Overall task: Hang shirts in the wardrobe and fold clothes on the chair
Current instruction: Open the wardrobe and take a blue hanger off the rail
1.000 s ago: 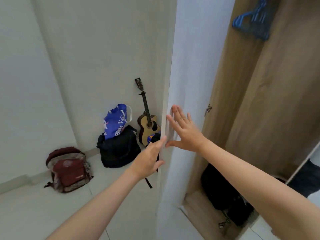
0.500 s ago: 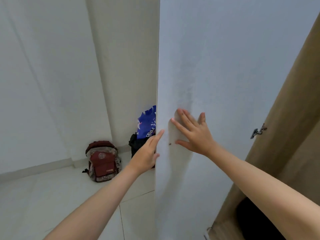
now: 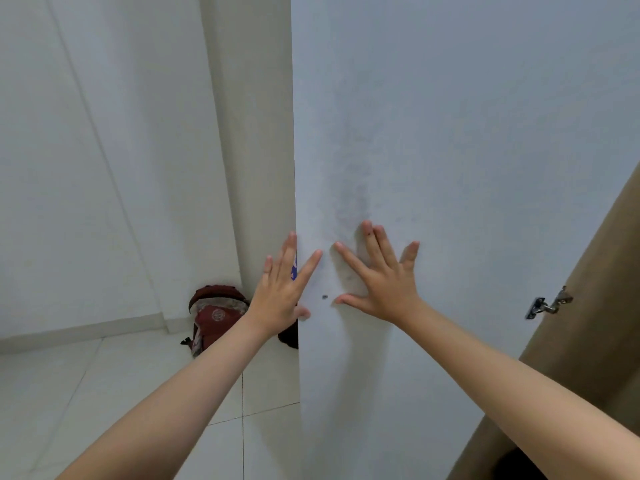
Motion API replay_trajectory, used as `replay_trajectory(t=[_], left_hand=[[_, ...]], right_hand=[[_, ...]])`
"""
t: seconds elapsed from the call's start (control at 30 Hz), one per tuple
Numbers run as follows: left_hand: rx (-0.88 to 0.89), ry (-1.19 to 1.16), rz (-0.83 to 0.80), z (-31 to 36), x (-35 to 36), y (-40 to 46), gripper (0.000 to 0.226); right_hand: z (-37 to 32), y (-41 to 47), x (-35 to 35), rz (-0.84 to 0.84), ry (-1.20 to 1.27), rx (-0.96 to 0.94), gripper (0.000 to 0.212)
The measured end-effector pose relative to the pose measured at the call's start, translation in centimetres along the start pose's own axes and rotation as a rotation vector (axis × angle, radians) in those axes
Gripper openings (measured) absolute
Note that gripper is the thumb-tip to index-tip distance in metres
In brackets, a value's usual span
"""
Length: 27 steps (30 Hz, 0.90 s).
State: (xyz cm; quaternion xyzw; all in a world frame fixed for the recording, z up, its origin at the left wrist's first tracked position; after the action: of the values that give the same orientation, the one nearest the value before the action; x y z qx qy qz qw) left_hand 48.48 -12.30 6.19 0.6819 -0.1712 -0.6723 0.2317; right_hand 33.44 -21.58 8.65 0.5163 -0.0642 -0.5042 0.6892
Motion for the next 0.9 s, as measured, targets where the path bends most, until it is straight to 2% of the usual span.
replay_trajectory(t=[0.07, 0.17, 0.37, 0.57, 0.77, 0.9], left_hand=[[0.012, 0.109, -0.020, 0.1, 0.0, 0.0, 0.142], [-0.011, 0.143, -0.030, 0.3, -0.2, -0.1, 0.147], [-0.057, 0.173, -0.028, 1.6, -1.5, -0.9, 0.137], [-0.082, 0.027, 0.045, 4.0, -3.2, -1.5, 0.122], [0.097, -0.170, 0.129, 10.3, -5.6, 0.4, 0.117], [0.232, -0.258, 0.173, 16.6, -7.7, 3.4, 0.112]], right_hand=[[0.0, 0.0, 0.1, -0.035, -0.003, 0.010, 0.100], [-0.2, 0.2, 0.0, -0.093, -0.007, 0.023, 0.106], [-0.5, 0.3, -1.7, -0.195, -0.001, 0.003, 0.114], [0.5, 0.4, -5.9, -0.167, 0.202, 0.004, 0.089], [6.2, -2.5, -10.9, -0.203, 0.181, 0.136, 0.069], [12.5, -5.7, -16.0, -0.201, 0.111, 0.272, 0.066]])
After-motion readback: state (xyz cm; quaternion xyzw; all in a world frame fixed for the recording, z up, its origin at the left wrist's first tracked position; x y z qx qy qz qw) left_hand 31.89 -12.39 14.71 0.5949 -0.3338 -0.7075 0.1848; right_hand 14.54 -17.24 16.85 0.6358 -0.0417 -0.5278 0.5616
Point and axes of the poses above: each hand's wrist, its own y-axis towards the middle knuckle, its own x-axis out of the palm, z = x × y, the point moved 6 cm from there along y, towards the middle knuckle, and after that the axes turned 4 degrees about -x, right-handed, at the moved point
